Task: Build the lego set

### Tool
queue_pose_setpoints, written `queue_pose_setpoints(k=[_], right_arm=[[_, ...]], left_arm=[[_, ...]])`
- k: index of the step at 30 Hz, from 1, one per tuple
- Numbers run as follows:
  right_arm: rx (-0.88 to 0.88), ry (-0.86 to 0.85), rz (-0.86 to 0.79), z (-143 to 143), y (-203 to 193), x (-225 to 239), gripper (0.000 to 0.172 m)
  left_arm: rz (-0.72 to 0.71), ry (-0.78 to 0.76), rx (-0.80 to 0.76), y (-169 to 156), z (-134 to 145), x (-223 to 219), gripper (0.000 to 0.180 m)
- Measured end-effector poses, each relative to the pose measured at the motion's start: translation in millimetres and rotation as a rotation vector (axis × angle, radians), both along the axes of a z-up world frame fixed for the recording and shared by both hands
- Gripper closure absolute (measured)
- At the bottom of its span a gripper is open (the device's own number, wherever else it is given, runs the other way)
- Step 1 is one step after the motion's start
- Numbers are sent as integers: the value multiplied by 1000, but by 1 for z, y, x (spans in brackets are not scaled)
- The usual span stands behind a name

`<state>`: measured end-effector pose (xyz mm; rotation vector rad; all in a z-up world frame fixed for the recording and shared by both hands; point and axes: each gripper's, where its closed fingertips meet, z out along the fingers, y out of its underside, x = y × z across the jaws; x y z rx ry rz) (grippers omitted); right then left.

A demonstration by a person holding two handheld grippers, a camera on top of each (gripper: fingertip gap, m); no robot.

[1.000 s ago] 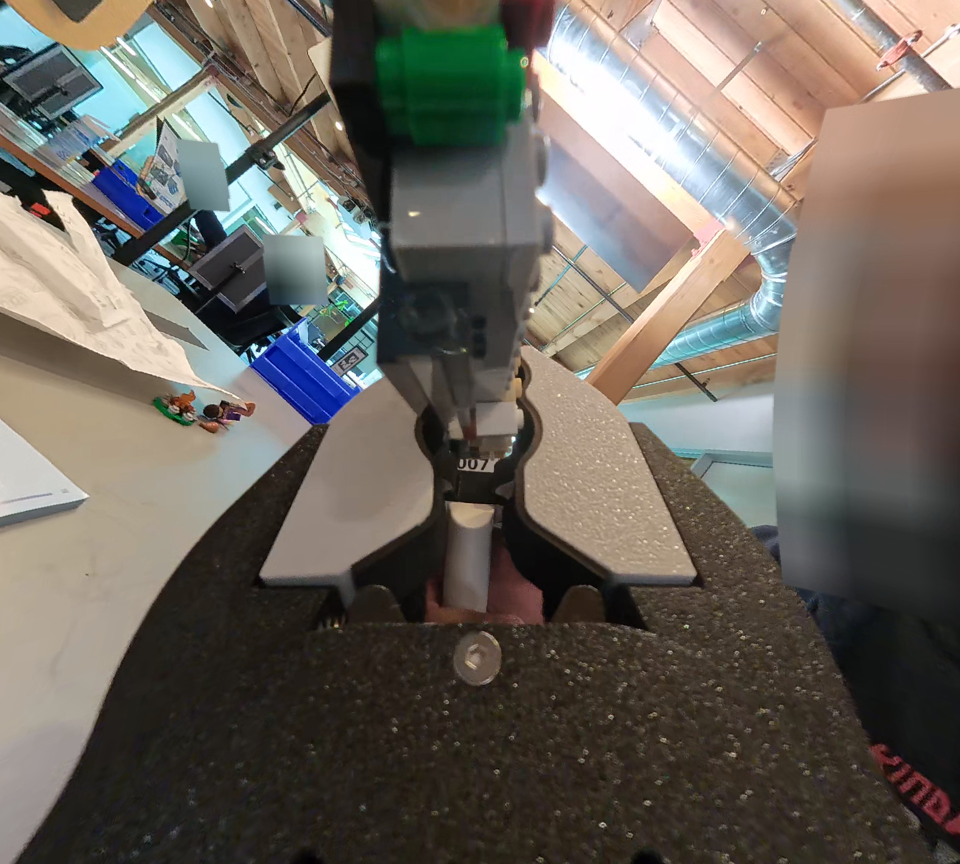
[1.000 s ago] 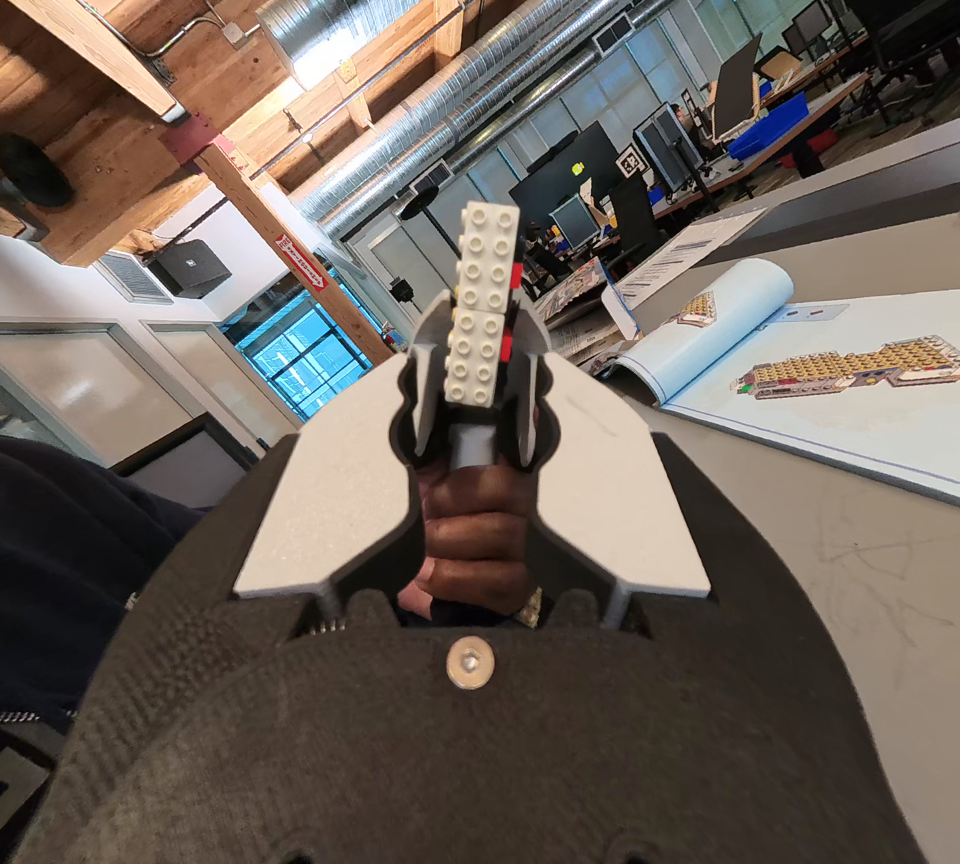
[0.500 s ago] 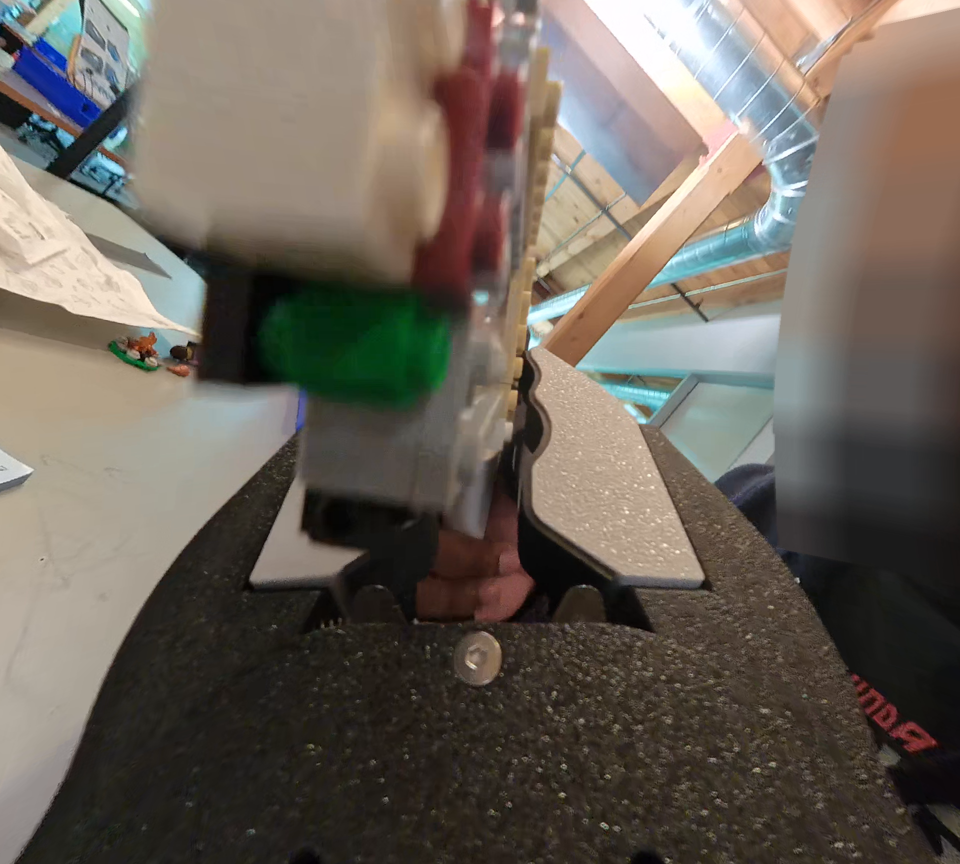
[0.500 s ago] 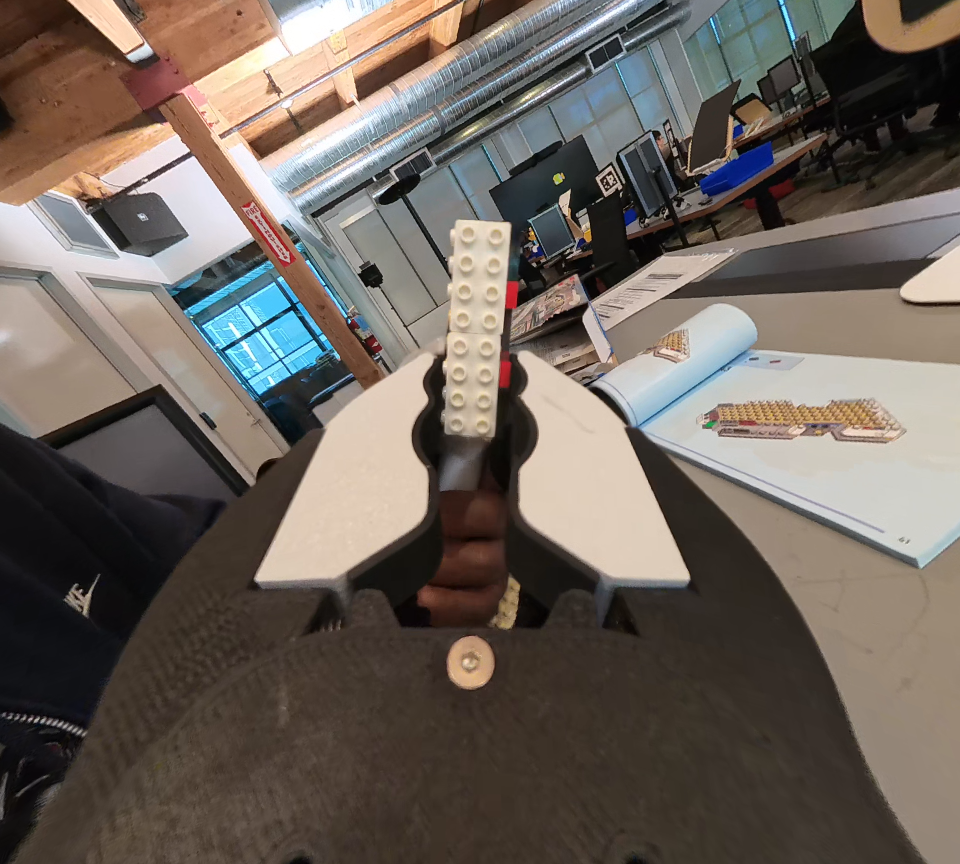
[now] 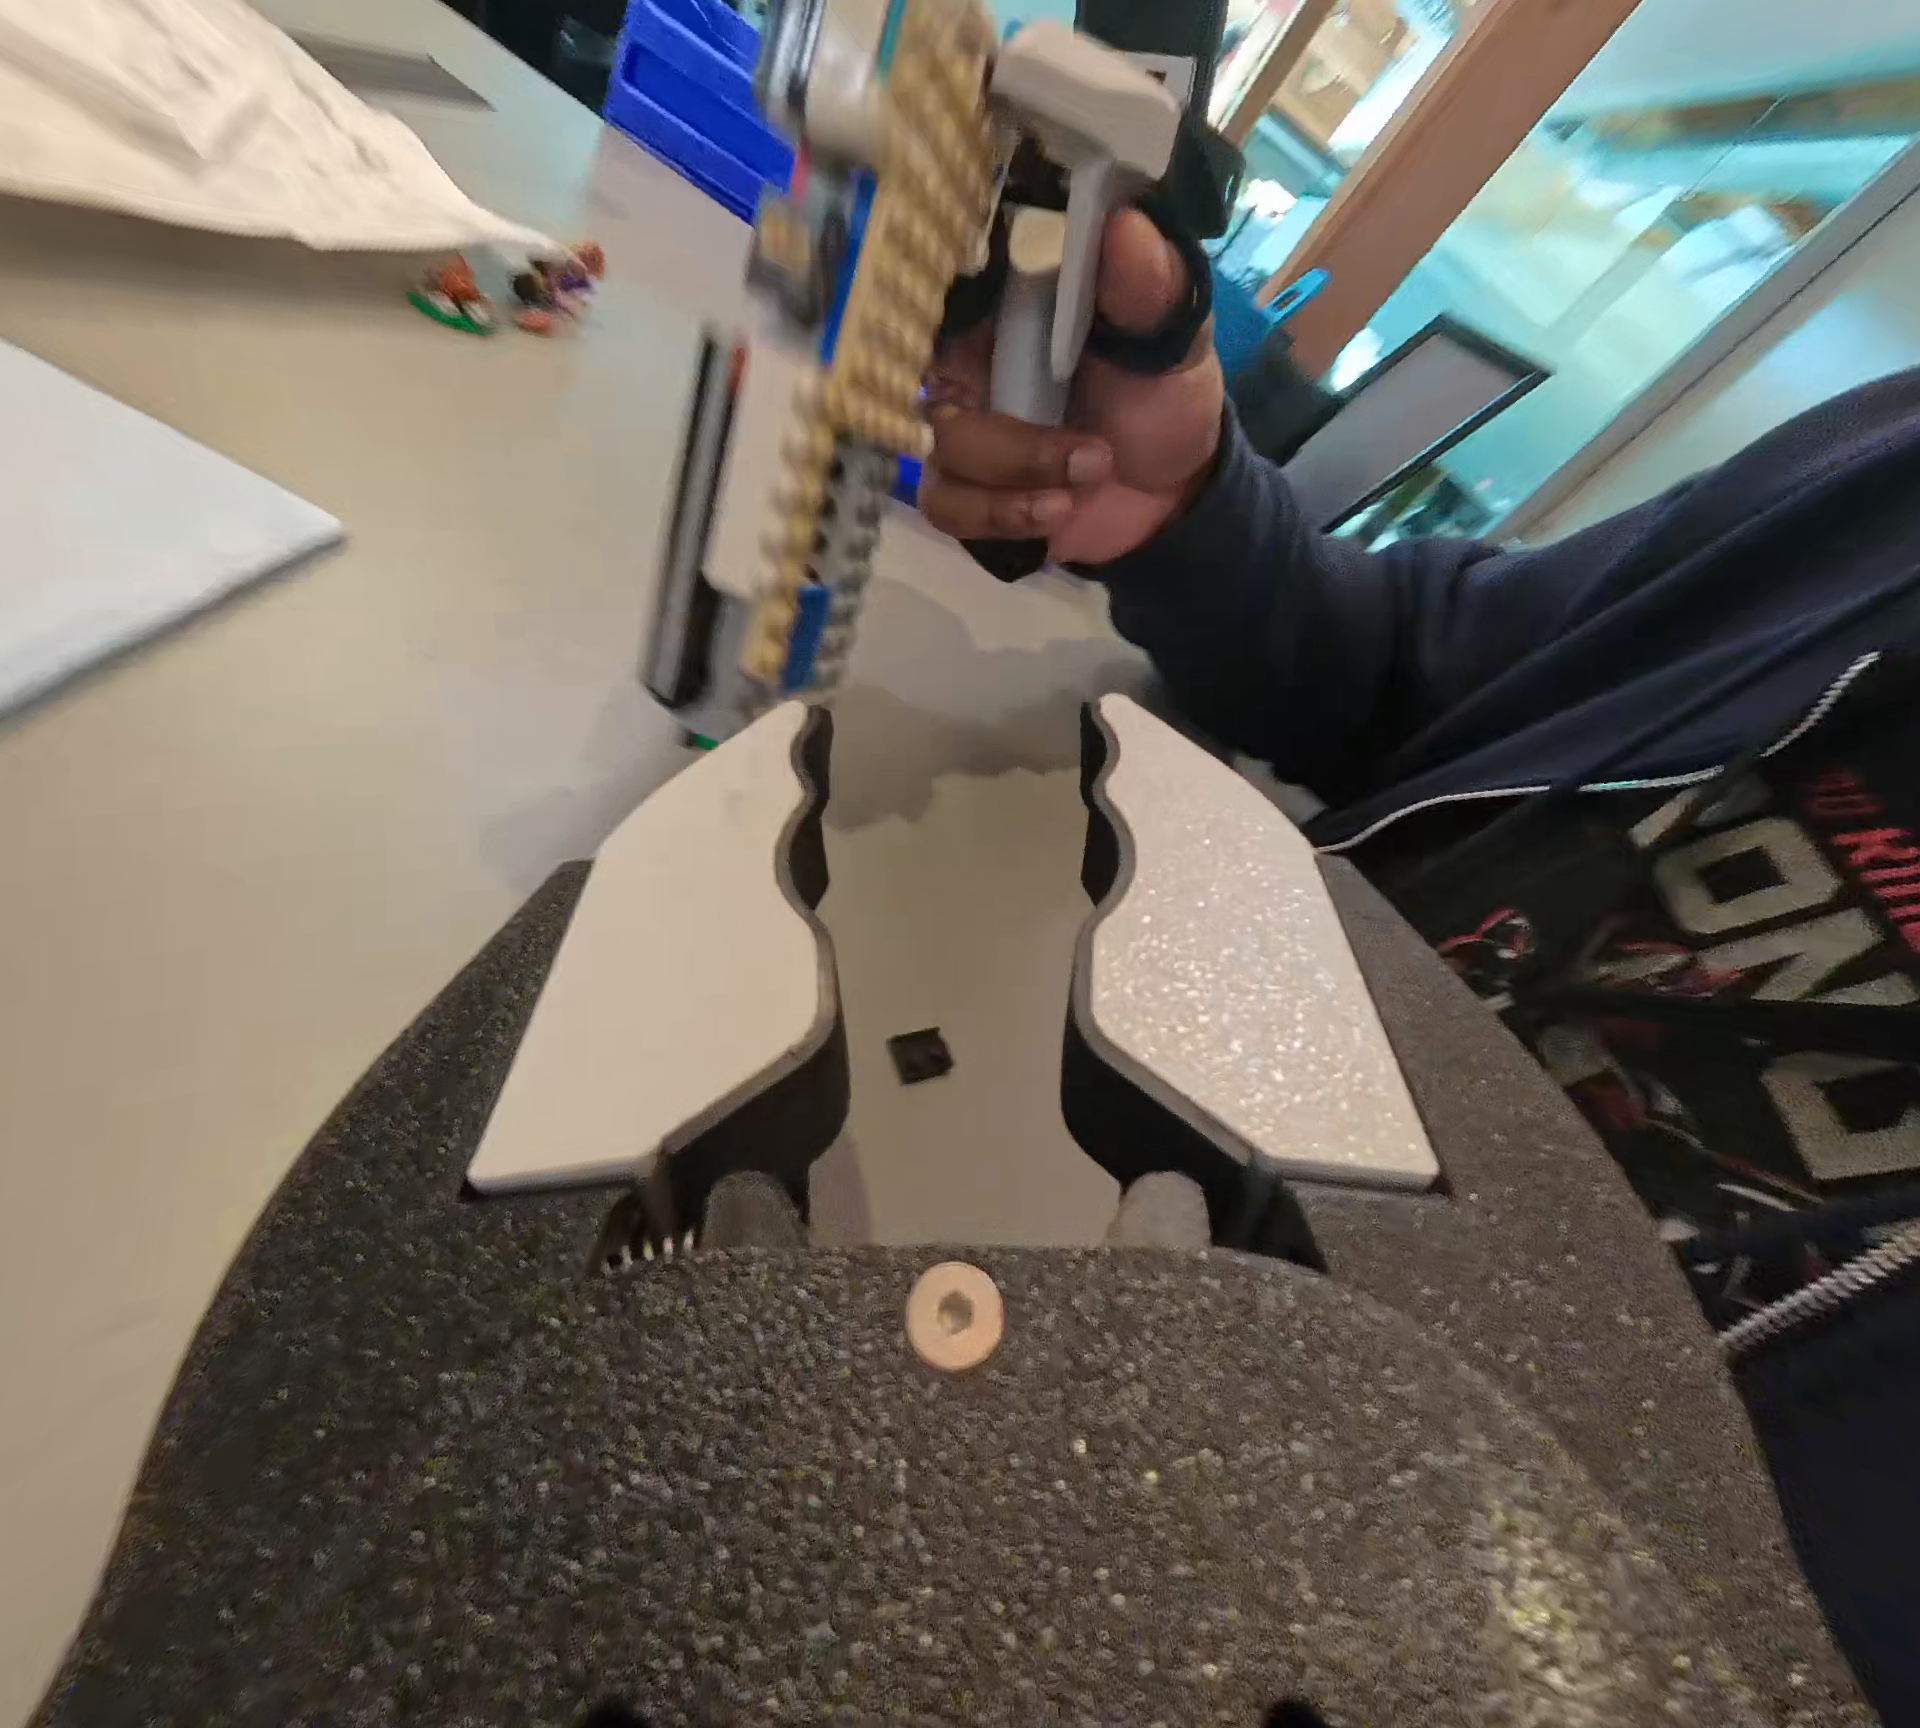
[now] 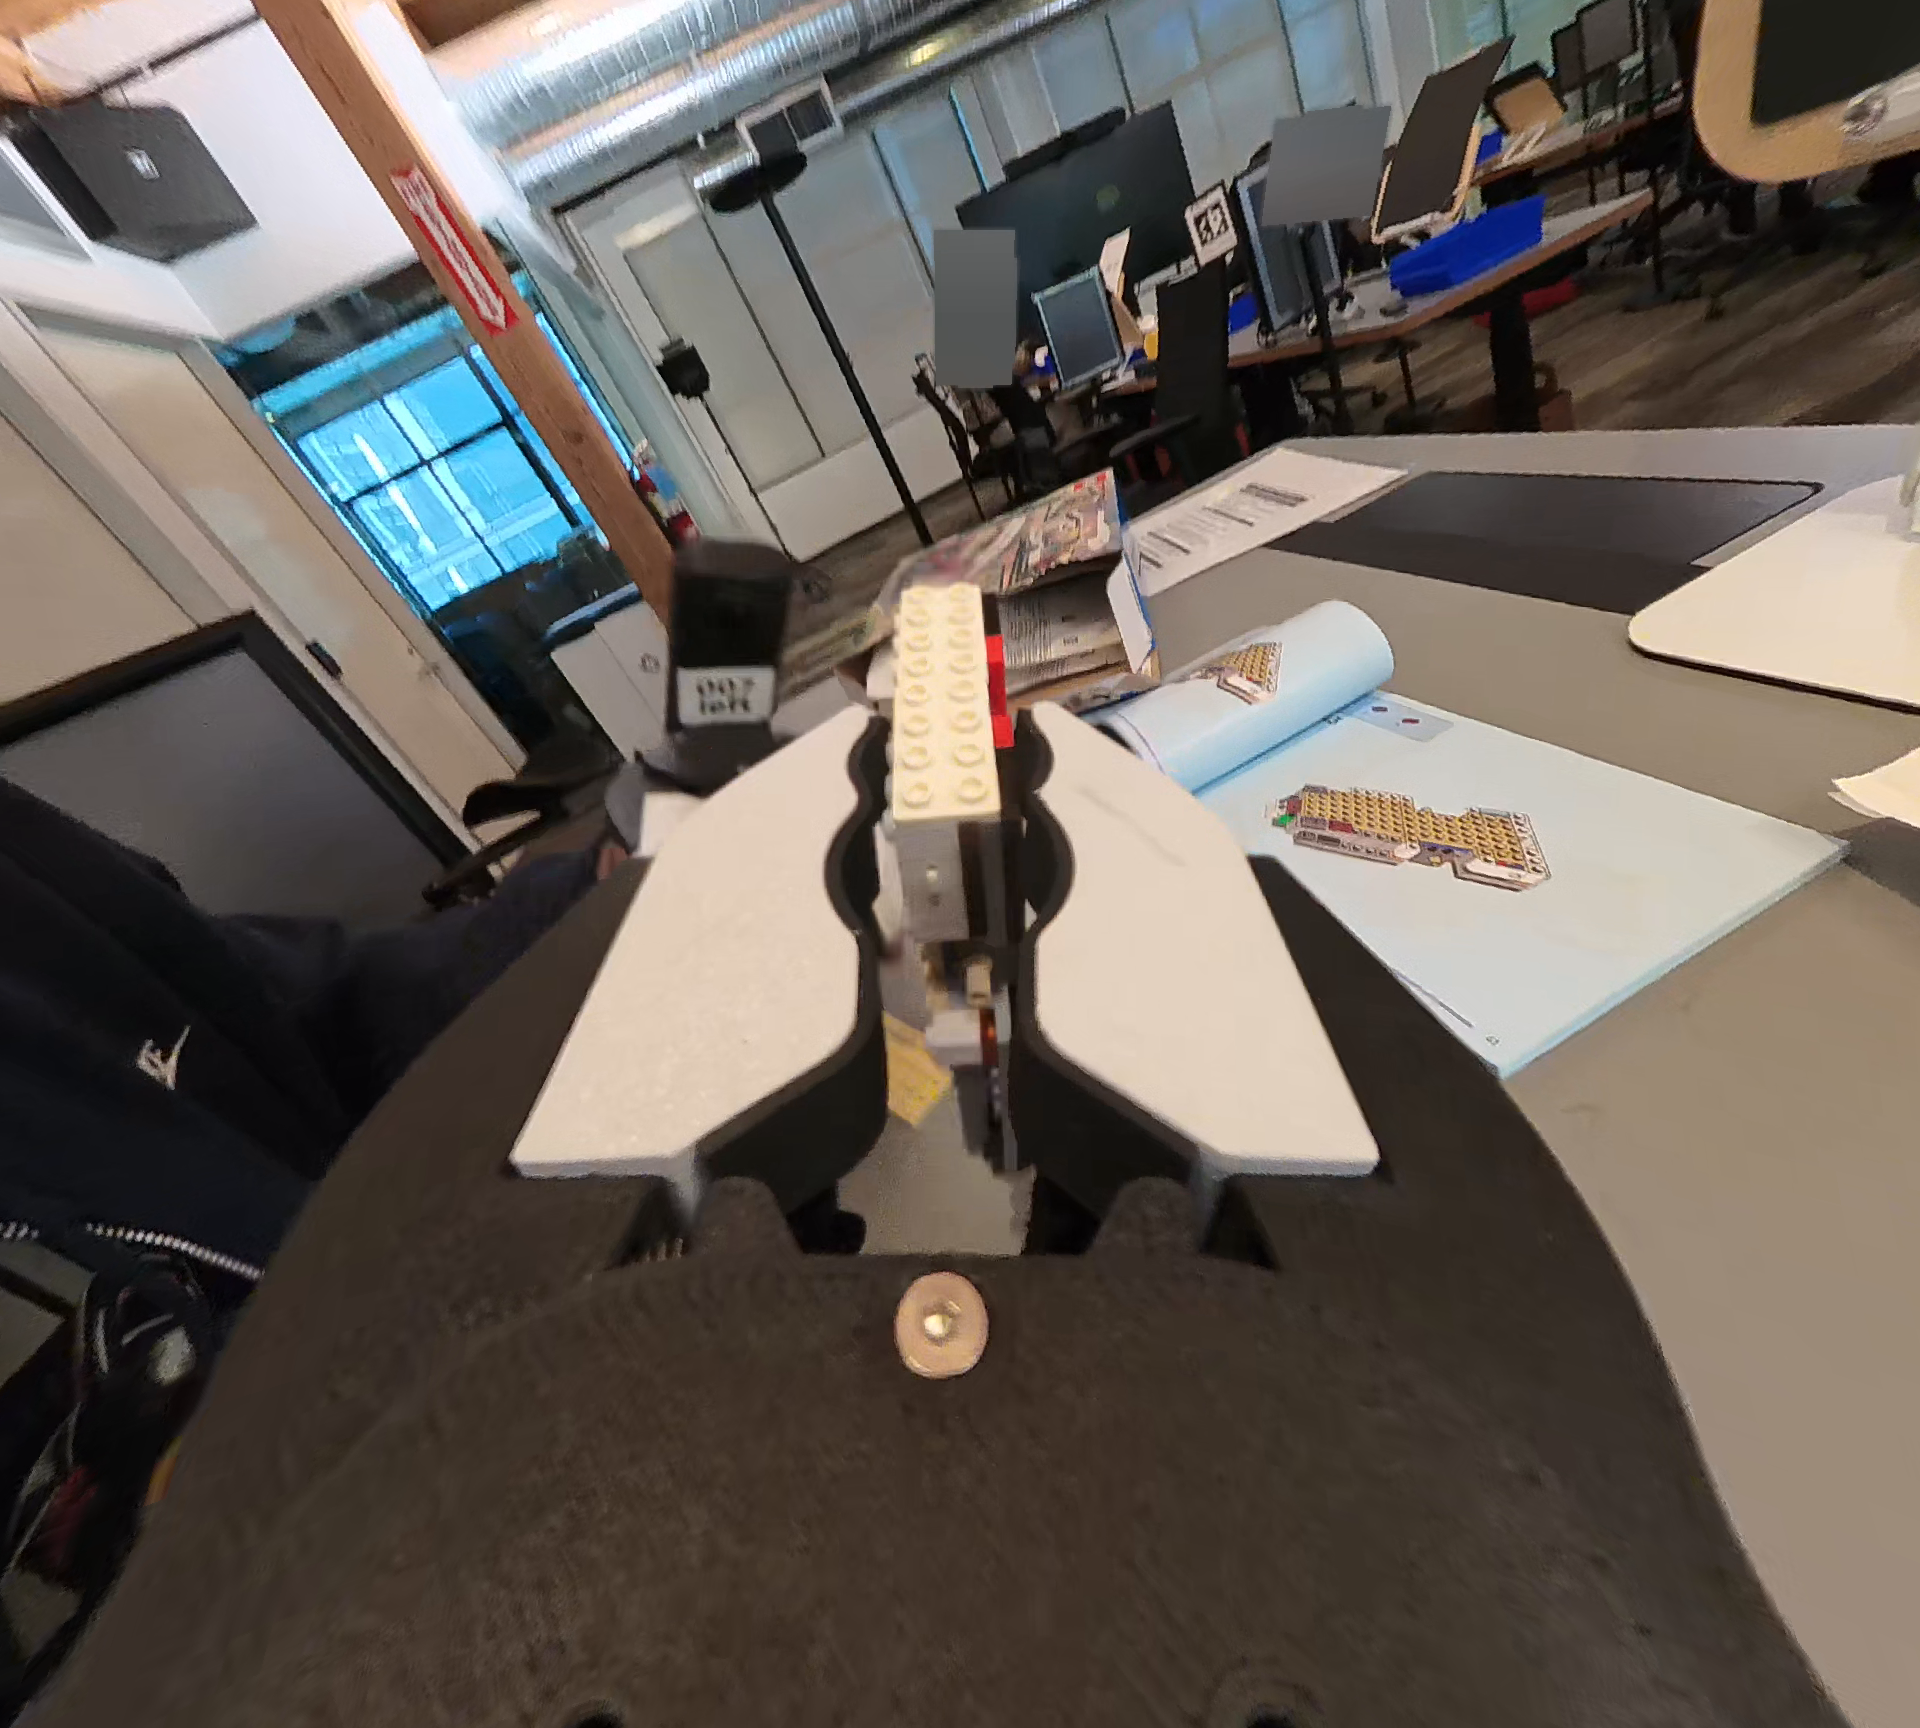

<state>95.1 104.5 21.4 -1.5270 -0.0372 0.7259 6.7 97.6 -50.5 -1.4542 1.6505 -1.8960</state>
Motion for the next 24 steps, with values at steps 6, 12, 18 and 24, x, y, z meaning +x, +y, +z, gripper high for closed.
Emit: queue_pose_setpoints(k=[6, 12, 18, 24], right_arm=[[-60, -136, 93, 6, 6, -18, 148], [-17, -131, 121, 11, 8, -26, 149], [49, -87, 175, 8, 9, -32, 148], [49, -182, 82, -2, 8, -22, 132]], left_arm=[[17, -173, 236, 22, 37, 33, 126], [-105, -270, 109, 2, 39, 62, 129], [-120, -338, 105, -3, 40, 56, 157], [3, -388, 171, 11, 39, 60, 157]])
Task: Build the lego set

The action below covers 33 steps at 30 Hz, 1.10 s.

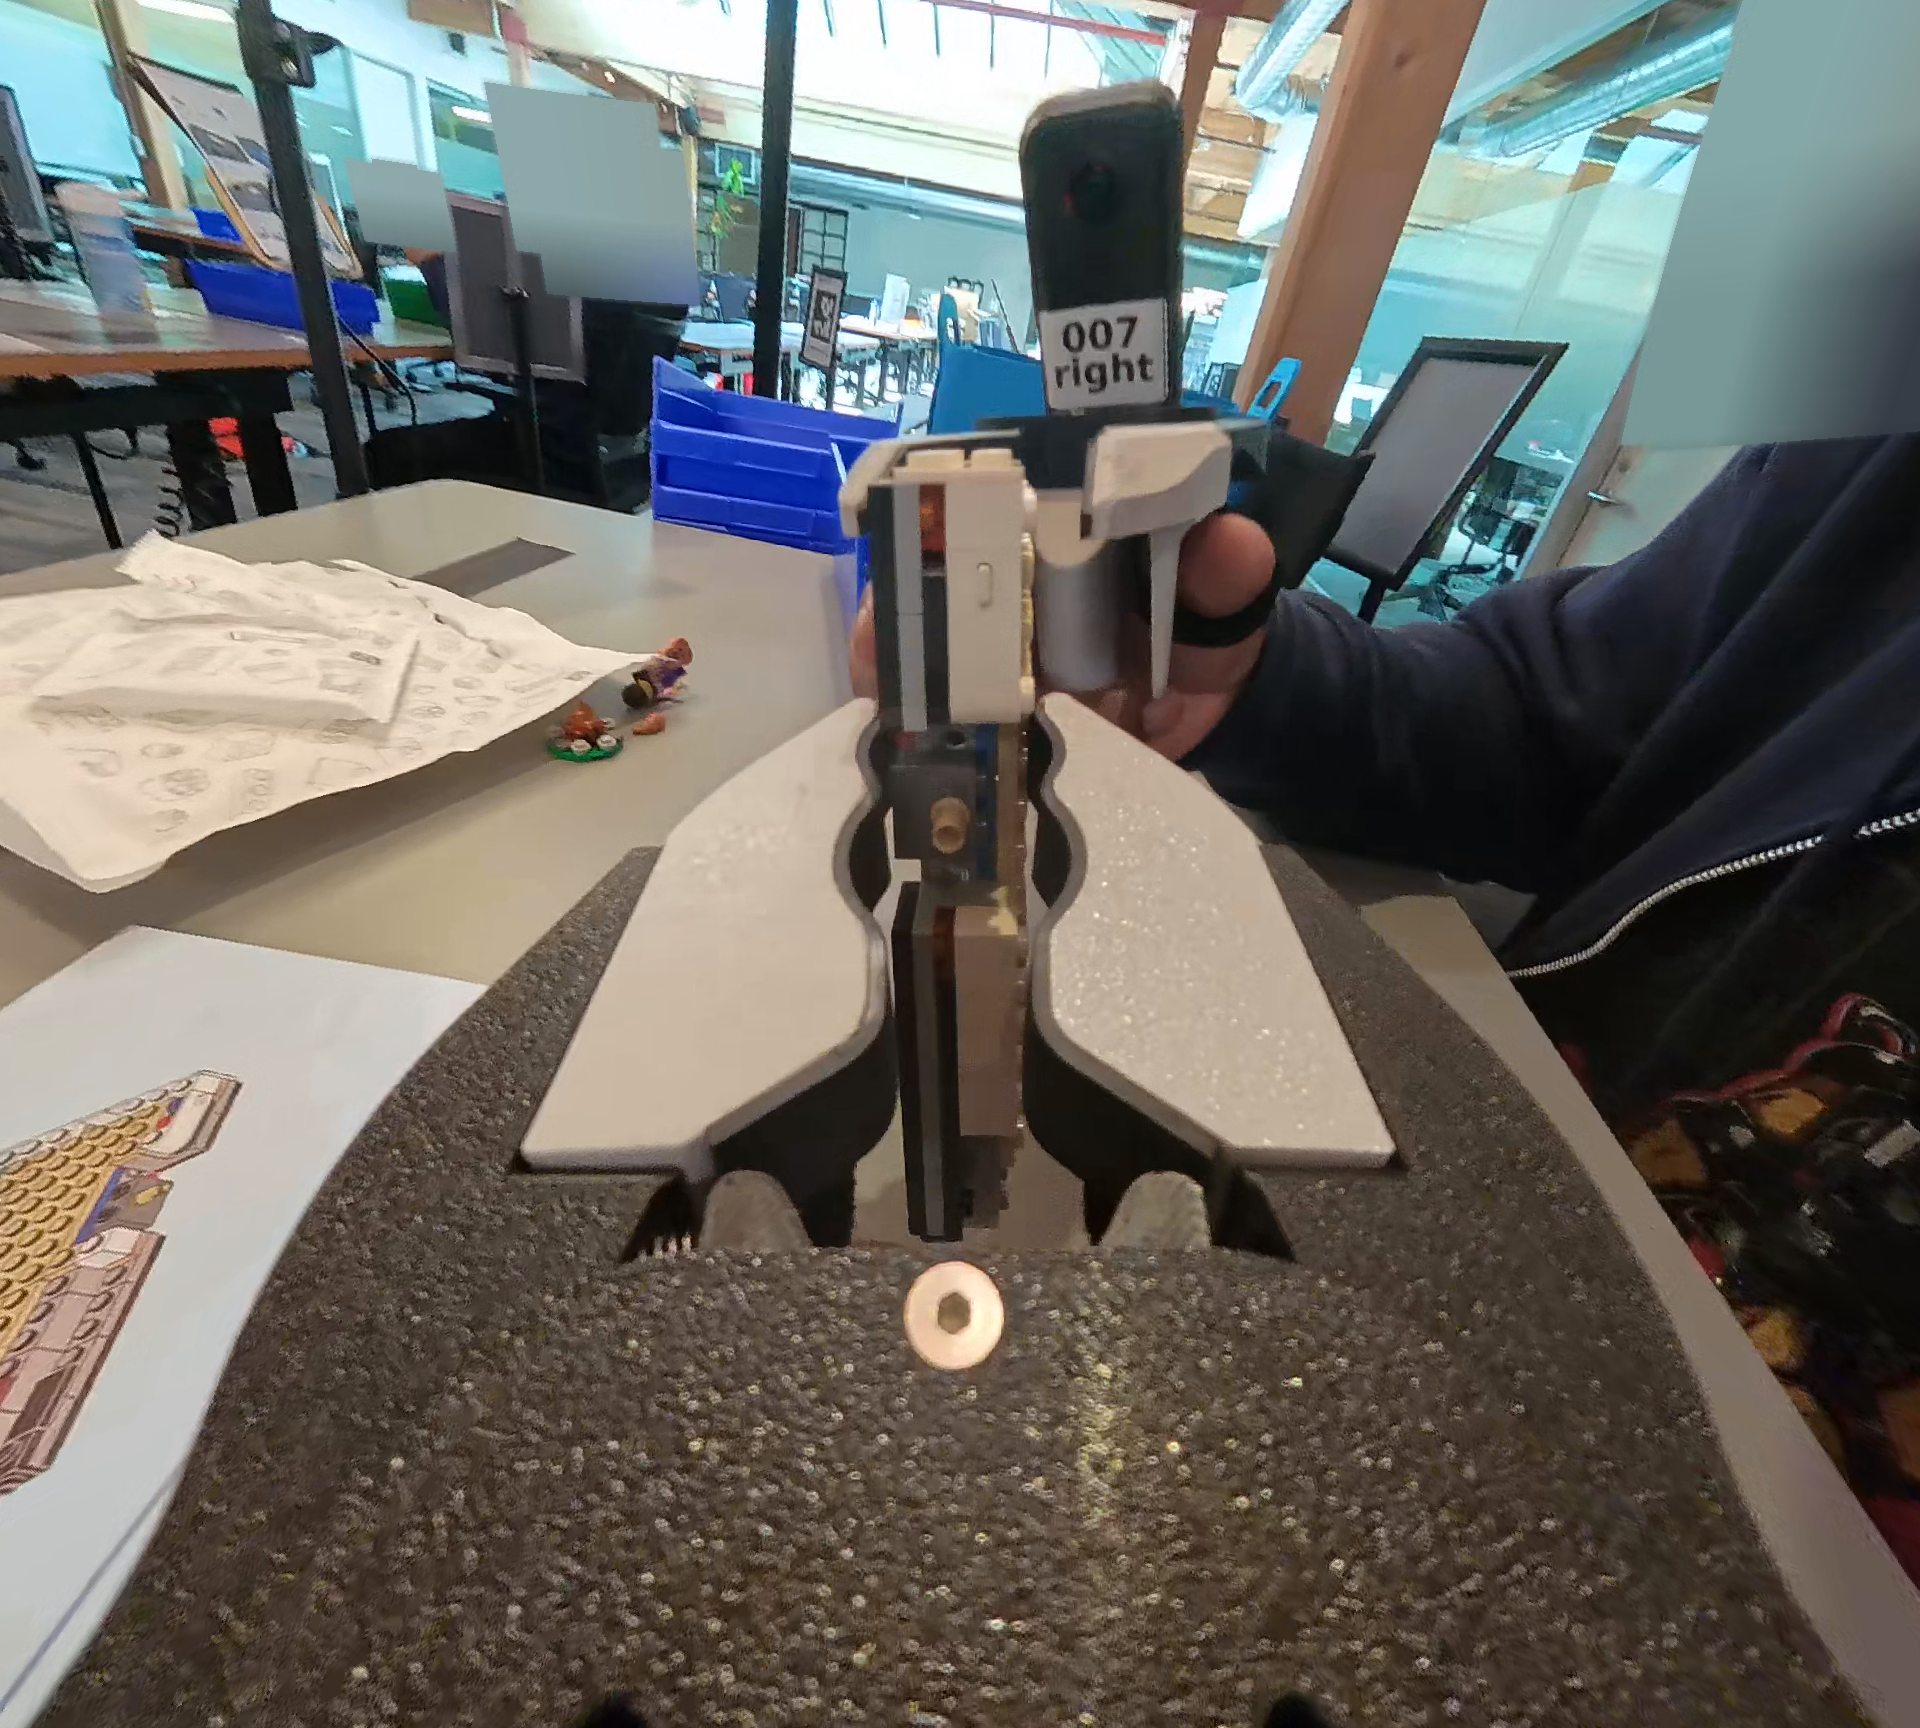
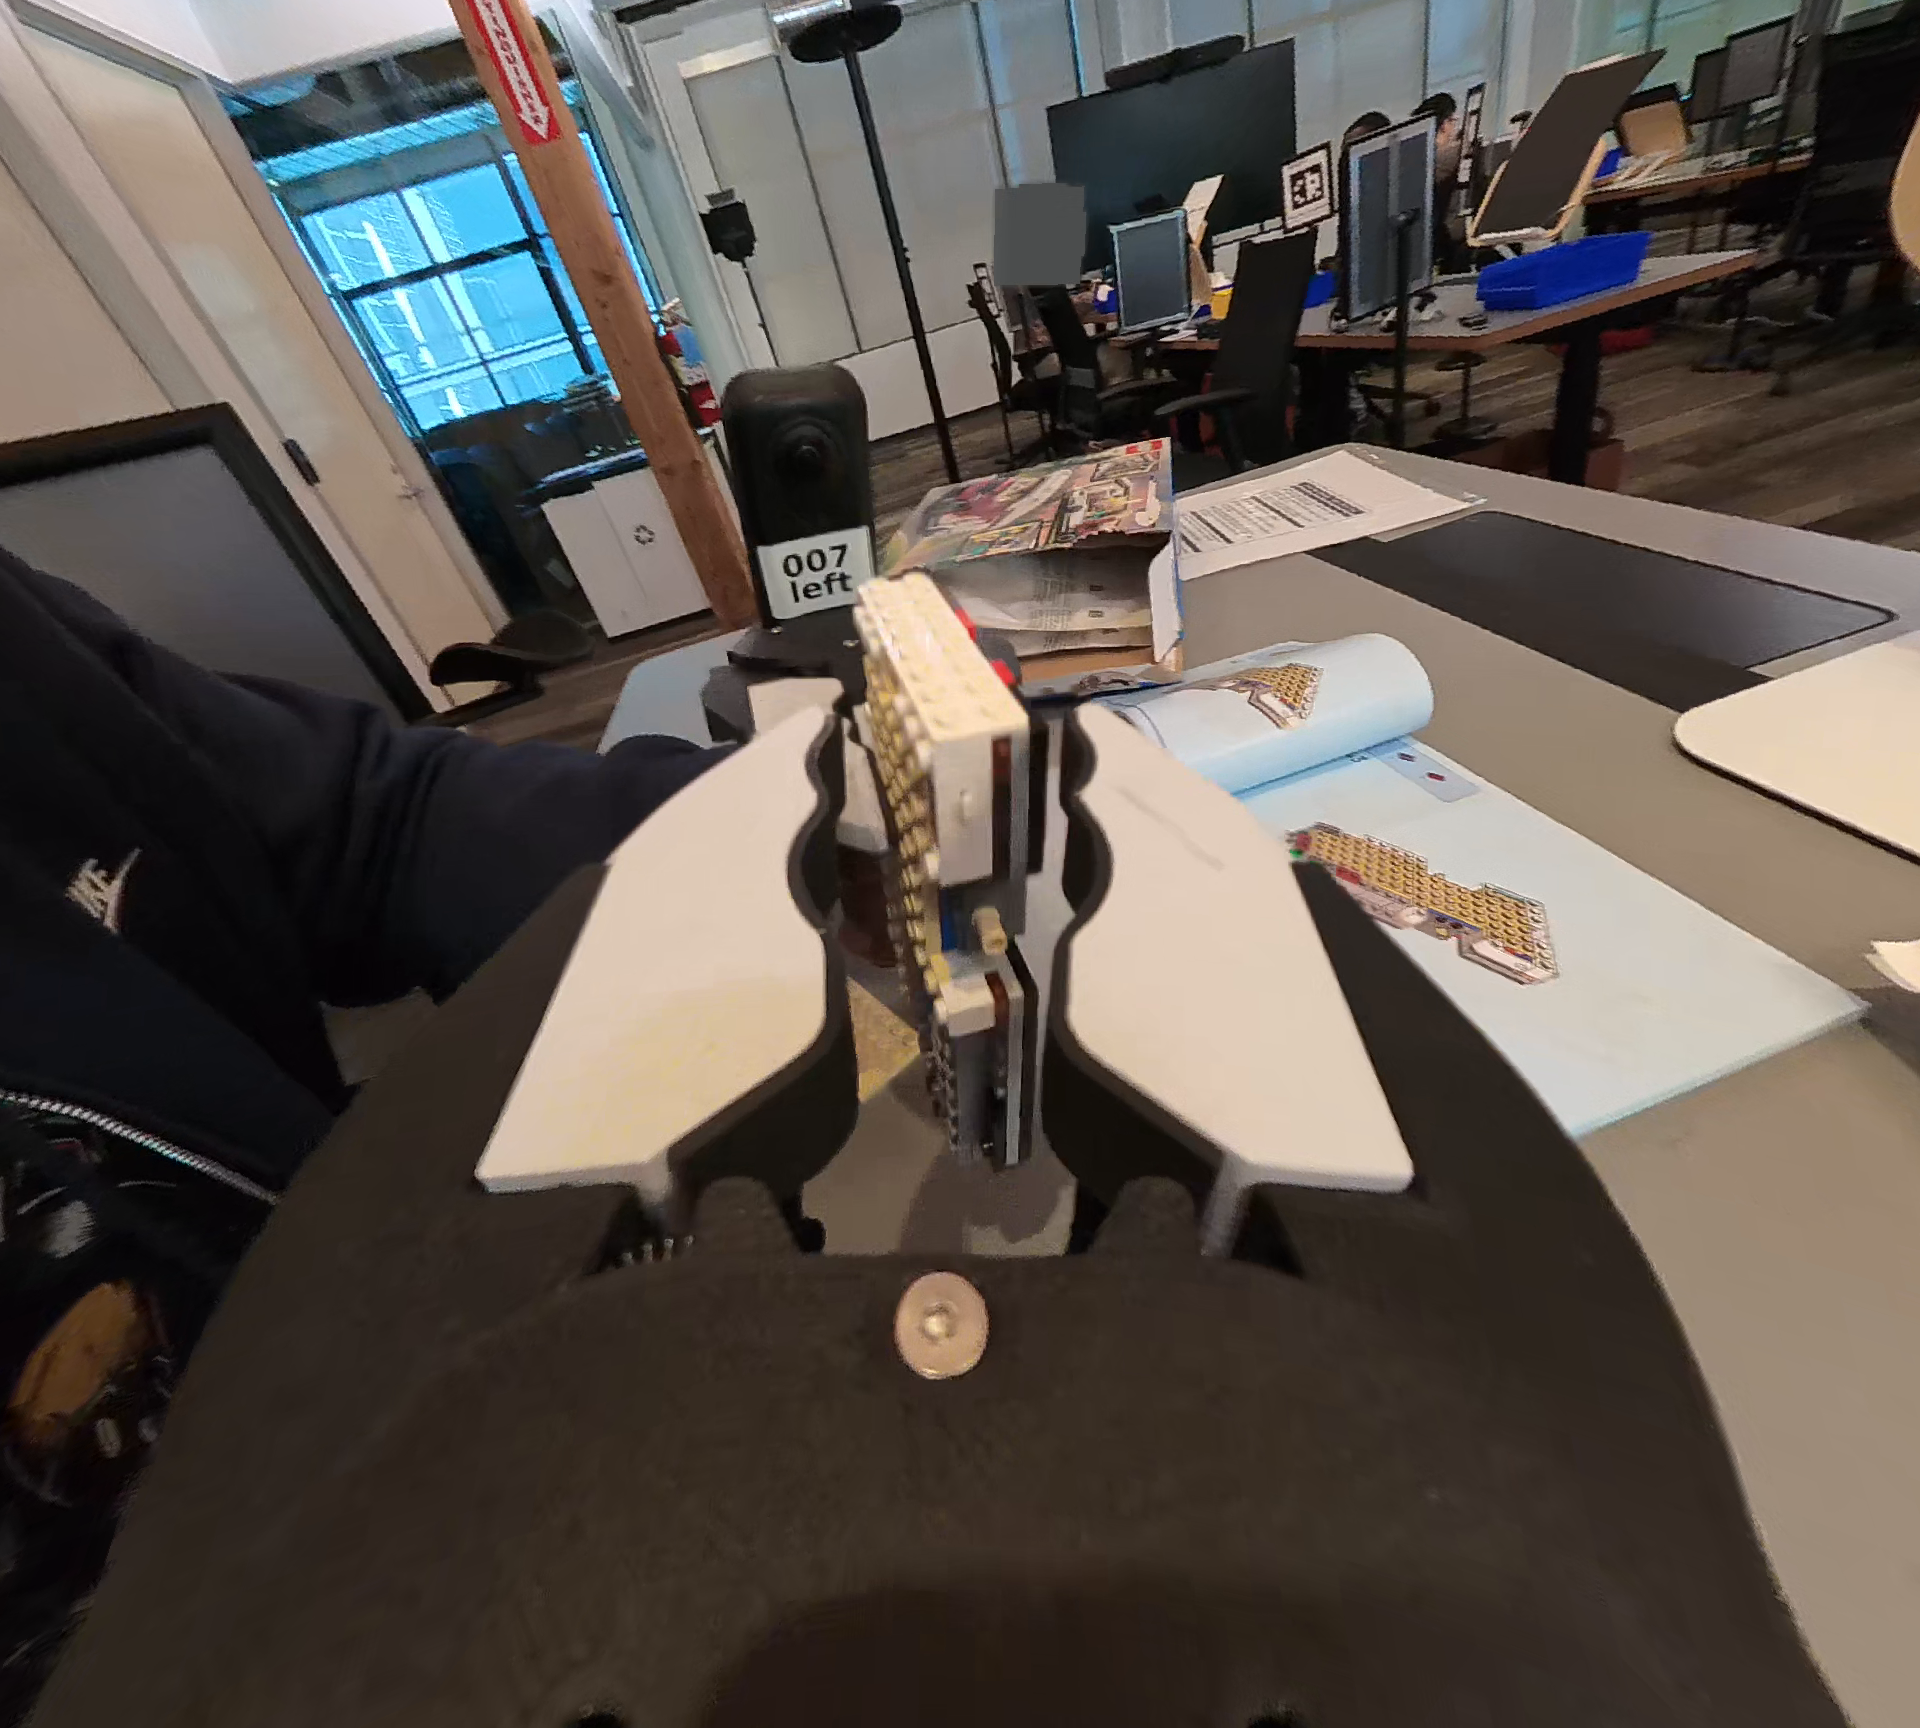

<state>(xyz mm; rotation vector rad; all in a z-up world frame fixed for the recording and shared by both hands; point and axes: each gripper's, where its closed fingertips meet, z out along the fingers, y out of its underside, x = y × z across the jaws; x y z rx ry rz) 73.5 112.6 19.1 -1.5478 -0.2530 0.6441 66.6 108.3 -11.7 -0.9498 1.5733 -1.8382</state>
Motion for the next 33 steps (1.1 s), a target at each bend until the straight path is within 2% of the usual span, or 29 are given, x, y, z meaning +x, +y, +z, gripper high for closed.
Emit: queue_pose_setpoints(k=[10, 19, 33], right_arm=[[40, -23, 21, -5, -5, -9, 144], [65, -44, 54, -5, -9, -13, 145], [66, -15, 75, -7, -10, -12, 145]], left_arm=[[-22, -62, 39, -10, 3, -7, 158], [-26, -78, 85, -13, 3, -11, 158], [-42, -43, 50, -14, 1, -10, 158]])
